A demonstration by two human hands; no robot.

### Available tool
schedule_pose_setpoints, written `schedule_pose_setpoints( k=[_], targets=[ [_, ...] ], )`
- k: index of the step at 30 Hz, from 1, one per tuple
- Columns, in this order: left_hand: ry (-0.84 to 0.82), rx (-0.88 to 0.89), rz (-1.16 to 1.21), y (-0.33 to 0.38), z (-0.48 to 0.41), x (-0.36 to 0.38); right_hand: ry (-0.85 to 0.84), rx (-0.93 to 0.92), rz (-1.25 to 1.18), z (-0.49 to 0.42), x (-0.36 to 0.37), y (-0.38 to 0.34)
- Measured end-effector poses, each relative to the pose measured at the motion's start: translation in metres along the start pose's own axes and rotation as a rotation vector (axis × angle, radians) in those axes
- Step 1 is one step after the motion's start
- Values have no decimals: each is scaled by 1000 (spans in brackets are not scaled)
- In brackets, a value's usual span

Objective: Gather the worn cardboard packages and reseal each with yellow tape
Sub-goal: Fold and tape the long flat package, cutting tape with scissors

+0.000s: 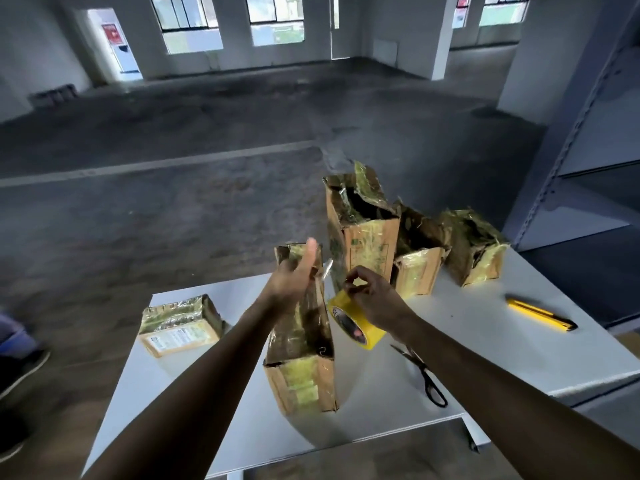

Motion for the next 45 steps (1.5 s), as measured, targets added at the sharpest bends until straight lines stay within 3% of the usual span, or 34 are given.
schedule_pose_setpoints(
  k=[5, 10, 16, 19, 23, 34, 39, 45],
  targets=[
    [116, 221, -245, 12, 0, -10, -4, -60, 82, -1, 2, -11],
    [314, 260, -210, 16, 5, -29, -47, -62, 71, -5, -4, -29],
    [442, 50, -135, -12, 15, -57, -166, -116, -41, -6, -13, -43],
    [474, -83, -125, -40, 25, -67, -127, -152, -30, -8, -7, -49],
    [478, -148, -102, -67, 34, -73, -133, -219, 270, -13, 12, -59],
    [395, -227, -78, -126, 44, -60, -204, -174, 429, -16, 51, -67],
    [322, -290, -10, -152, 40, -33, -188, -159, 431, -15, 54, -56],
    [245, -369, 201, -165, 37, -1, -202, 29, 234, -11, 49, -36]
  ],
)
Point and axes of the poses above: each hand's wrist, its own z-axis away from the middle knuckle, its own x-axis out of the palm, y = z × x, the point moved 2 cm from there along -z, towards the middle knuckle, and after that the axes turned 2 degrees about -x, right-handed, at the moved point
